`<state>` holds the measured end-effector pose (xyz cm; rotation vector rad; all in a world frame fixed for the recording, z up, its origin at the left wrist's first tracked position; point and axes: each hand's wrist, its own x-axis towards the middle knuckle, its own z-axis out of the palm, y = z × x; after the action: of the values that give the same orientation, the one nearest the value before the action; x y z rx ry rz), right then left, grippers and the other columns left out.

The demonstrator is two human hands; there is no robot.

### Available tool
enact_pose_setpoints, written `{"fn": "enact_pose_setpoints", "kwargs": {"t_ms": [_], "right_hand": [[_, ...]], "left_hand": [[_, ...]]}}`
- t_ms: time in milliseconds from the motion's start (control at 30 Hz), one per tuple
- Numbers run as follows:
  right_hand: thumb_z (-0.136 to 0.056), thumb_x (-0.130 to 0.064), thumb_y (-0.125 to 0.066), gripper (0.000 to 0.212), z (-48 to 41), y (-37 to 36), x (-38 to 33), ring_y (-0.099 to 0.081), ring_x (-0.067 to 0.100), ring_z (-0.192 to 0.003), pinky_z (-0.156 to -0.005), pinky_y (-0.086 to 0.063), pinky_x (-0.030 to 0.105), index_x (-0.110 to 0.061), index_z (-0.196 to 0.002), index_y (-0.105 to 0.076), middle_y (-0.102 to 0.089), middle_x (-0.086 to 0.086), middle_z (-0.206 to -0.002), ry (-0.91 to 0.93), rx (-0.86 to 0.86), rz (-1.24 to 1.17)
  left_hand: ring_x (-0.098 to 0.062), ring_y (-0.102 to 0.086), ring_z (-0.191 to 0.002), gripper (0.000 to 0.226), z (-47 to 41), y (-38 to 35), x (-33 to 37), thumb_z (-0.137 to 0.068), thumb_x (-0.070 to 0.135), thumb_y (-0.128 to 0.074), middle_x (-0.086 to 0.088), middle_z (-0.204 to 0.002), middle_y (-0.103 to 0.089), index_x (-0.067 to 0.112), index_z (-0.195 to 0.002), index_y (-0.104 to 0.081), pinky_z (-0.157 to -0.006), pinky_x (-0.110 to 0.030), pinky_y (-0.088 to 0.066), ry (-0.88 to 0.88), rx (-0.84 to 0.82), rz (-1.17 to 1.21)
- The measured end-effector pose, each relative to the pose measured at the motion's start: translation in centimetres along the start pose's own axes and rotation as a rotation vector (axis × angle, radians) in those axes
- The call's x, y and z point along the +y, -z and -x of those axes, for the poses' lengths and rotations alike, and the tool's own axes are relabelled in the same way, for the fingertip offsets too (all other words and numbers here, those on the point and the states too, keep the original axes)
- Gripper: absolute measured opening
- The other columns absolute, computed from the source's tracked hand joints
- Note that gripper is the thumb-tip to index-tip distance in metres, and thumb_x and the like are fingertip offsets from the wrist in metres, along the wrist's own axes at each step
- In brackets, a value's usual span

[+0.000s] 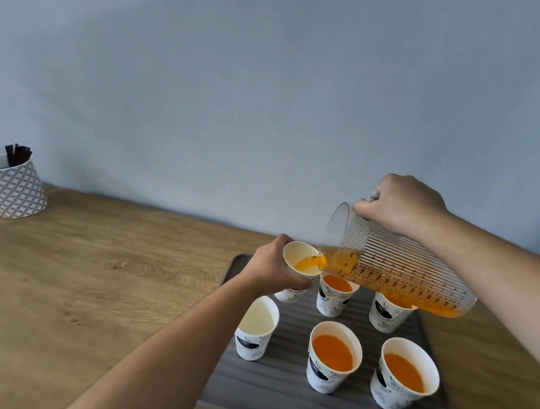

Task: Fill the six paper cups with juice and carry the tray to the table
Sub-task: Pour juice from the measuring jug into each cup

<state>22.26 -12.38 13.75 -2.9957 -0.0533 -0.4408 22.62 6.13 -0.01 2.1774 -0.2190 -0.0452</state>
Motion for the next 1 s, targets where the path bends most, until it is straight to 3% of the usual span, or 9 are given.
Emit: {"fn": "enact_pose_setpoints", "kwargs": {"t_ms": [300, 567, 1000], "right_hand": [[-0.078, -0.040, -0.057, 0.043, -0.5, -0.3, -0.2, -0.033, 0.017, -0.047, -0.049, -0.024, 0.025, -0.017, -0.048, -0.036, -0.031, -0.003, -0.047, 0.008, 0.004, -0.002], [-0.080, -0.040, -0.057, 0.044, -0.8, -0.4, -0.2, -0.031, 0.016, -0.046, -0.048, -0.025, 0.025, -0.017, -0.049, -0.036, -0.030, -0.003, -0.047, 0.005, -0.002, 0.020], [-0.080, -0.040, -0.057, 0.043, -0.9, -0.6, 0.0, -0.032, 0.016, -0.046, -0.048, -0.026, 0.024, -0.017, -0.049, -0.038, -0.030, -0.003, -0.047, 0.016, 0.002, 0.045]], "left_hand": [[-0.012, -0.056, -0.100, 0.070, -0.5, 0.0, -0.5, -0.061, 0.032, -0.084, 0.005, -0.114, -0.061, 0.023, -0.121, -0.049, -0.063, -0.014, -0.039, -0.002, -0.006, -0.001], [-0.011, -0.055, -0.099, 0.072, -0.7, -0.4, -1.0, -0.059, 0.036, -0.085, 0.005, -0.114, -0.060, 0.023, -0.120, -0.049, -0.060, -0.010, -0.036, 0.013, 0.001, -0.001], [-0.014, -0.056, -0.102, 0.072, -0.7, -0.7, -1.4, -0.059, 0.035, -0.085, 0.004, -0.116, -0.059, 0.023, -0.120, -0.048, -0.075, -0.024, -0.044, 0.032, 0.004, 0.008]]}}
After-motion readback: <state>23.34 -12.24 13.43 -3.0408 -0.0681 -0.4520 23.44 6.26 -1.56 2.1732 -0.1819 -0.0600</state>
